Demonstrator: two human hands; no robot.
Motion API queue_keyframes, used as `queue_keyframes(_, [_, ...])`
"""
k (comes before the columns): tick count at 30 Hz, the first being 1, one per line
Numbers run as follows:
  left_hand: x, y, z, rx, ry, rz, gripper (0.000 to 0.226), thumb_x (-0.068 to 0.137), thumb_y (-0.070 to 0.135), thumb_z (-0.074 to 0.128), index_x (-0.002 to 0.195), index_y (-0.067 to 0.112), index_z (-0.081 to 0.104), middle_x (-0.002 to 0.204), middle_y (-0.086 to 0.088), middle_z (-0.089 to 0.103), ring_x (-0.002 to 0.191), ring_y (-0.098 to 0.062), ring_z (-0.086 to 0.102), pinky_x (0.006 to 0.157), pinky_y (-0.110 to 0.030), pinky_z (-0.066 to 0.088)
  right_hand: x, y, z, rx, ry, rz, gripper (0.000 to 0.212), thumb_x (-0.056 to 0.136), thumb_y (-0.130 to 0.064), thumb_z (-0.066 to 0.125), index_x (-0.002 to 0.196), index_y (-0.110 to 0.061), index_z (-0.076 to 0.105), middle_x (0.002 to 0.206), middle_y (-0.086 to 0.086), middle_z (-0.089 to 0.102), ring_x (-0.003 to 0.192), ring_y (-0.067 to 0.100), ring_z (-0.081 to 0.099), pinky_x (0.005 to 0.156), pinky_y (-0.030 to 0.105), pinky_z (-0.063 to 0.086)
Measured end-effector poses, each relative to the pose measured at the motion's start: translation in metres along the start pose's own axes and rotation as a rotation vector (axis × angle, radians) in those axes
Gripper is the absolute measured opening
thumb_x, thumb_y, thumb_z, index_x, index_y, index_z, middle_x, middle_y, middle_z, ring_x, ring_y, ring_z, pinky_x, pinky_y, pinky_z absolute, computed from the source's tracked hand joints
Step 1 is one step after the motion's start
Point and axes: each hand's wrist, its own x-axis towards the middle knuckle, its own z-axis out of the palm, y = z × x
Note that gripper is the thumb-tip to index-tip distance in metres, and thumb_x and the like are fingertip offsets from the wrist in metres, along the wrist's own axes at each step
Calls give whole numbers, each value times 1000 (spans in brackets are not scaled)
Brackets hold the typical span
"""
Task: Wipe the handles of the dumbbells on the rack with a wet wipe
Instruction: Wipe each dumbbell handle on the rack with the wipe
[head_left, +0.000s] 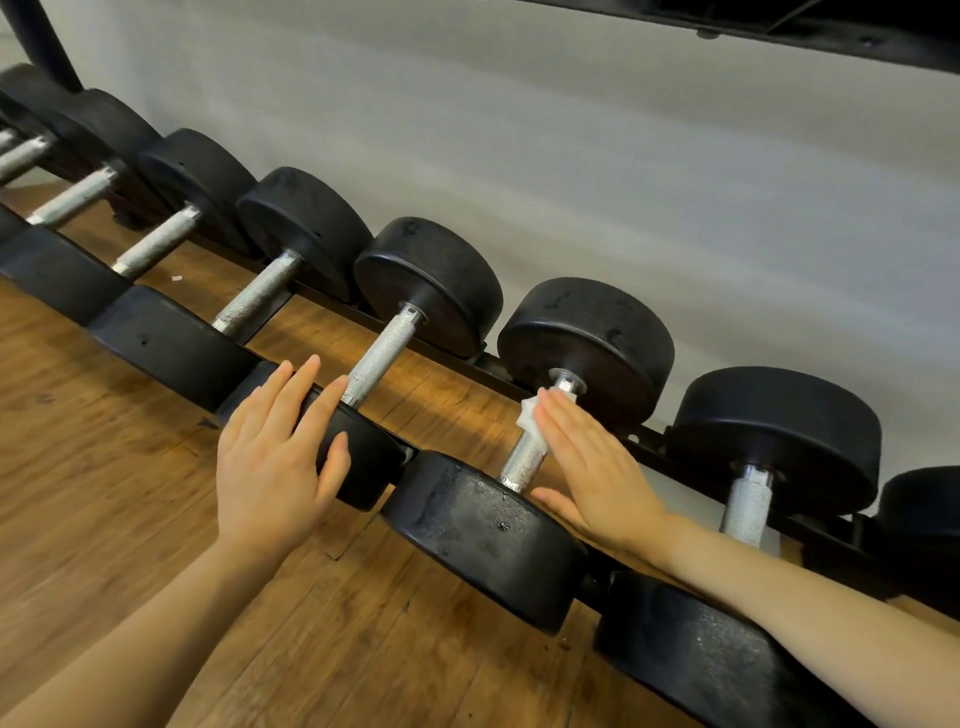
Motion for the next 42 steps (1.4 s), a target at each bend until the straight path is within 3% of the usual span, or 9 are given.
queue_keyframes(5, [1,1,-1,0,-4,0,53,95,35,40,137,9,57,147,-17,48,138,-37,39,105,-56,36,4,1,0,-6,66,156,80,94,-54,41,152,-7,15,159,6,10,148,17,10,117,30,10])
queue_keyframes(9, [0,2,-1,0,9,4,52,95,35,40,136,8,57,146,-18,49,137,-37,40,104,-56,36,-5,-4,4,80,15,102,81,95,-55,42,153,-8,11,161,7,5,150,20,7,117,35,18])
queue_keyframes(14, [0,1,-1,3,11,13,53,95,35,39,136,6,58,145,-20,49,138,-38,40,104,-56,35,-1,-6,9,136,59,250,81,95,-54,39,154,-13,3,162,1,-1,149,13,1,119,35,17])
queue_keyframes(27, [-1,-1,4,-3,38,16,53,94,35,41,135,7,58,146,-19,48,138,-38,41,103,-55,36,-10,-11,9,238,-58,191,88,94,-61,34,154,-9,-5,162,7,-11,149,15,-9,120,33,5])
queue_keyframes(32, [-1,-2,5,-6,49,23,52,94,34,42,135,7,59,145,-19,49,137,-39,41,103,-56,35,-5,-10,11,275,6,285,87,95,-60,34,154,-10,-6,162,5,-10,149,15,-6,121,39,13])
queue_keyframes(35, [-1,-2,5,-4,56,27,51,94,33,42,135,7,59,145,-19,49,137,-39,41,104,-56,35,-11,-10,11,270,-52,196,89,95,-54,41,154,-9,-8,162,8,-12,149,18,-8,120,42,12])
queue_keyframes(42, [-1,-1,5,-4,60,37,51,93,31,45,135,6,58,145,-20,49,137,-40,41,105,-55,34,-7,-10,10,241,25,246,82,97,-55,35,154,-11,-4,162,6,-6,150,15,-3,121,37,13])
